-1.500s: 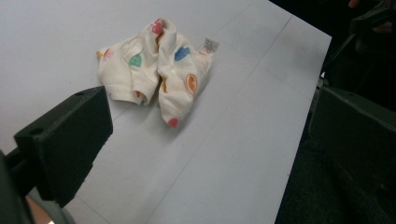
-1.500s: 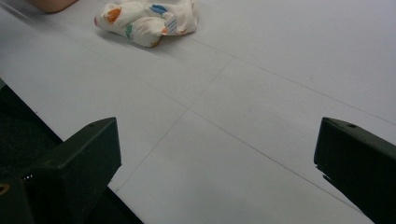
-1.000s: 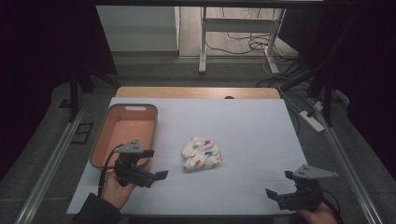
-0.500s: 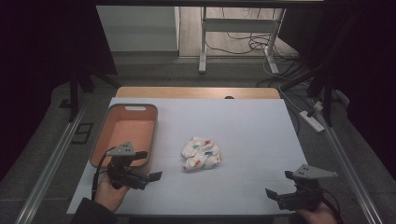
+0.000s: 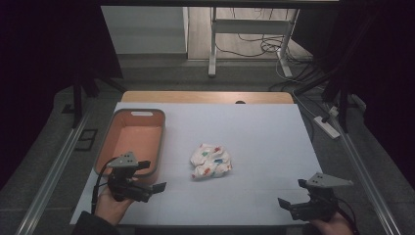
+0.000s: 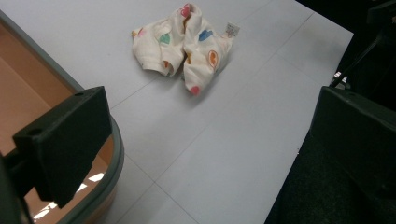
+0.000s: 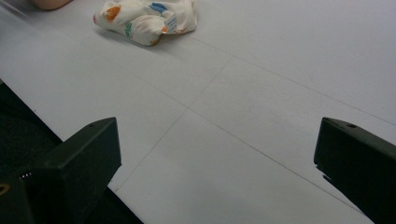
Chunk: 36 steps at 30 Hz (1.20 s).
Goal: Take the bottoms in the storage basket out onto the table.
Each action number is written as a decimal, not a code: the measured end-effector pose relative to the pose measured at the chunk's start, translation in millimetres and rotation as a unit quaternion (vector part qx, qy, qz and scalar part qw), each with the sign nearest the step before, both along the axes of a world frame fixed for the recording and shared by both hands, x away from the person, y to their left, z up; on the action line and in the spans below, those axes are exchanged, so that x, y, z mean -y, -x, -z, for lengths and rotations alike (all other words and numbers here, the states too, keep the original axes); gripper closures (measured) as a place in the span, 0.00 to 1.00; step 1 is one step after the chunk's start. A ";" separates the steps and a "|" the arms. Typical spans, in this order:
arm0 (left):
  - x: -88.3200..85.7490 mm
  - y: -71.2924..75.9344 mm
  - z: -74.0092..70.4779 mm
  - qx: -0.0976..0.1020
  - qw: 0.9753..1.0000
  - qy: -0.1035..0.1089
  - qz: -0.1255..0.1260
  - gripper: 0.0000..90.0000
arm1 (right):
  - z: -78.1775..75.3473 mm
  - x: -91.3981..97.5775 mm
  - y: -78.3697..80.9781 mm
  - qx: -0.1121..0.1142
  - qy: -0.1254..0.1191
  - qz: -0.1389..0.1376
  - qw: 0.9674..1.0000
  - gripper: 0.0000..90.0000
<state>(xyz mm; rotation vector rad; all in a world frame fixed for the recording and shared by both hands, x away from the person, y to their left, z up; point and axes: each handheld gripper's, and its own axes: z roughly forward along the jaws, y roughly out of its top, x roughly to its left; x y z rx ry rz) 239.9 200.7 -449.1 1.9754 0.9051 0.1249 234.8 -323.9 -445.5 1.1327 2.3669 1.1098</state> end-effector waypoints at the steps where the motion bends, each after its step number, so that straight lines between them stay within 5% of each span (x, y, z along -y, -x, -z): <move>1: -0.5 0.5 0.0 0.000 1.000 0.001 -0.001 0.00 | 0.0 0.0 -0.1 0.000 0.000 0.000 1.000 0.01; 36: -23.6 15.4 4.9 -0.006 0.999 0.022 -0.032 0.00 | 0.3 0.4 0.1 -0.002 -0.002 0.002 1.000 0.01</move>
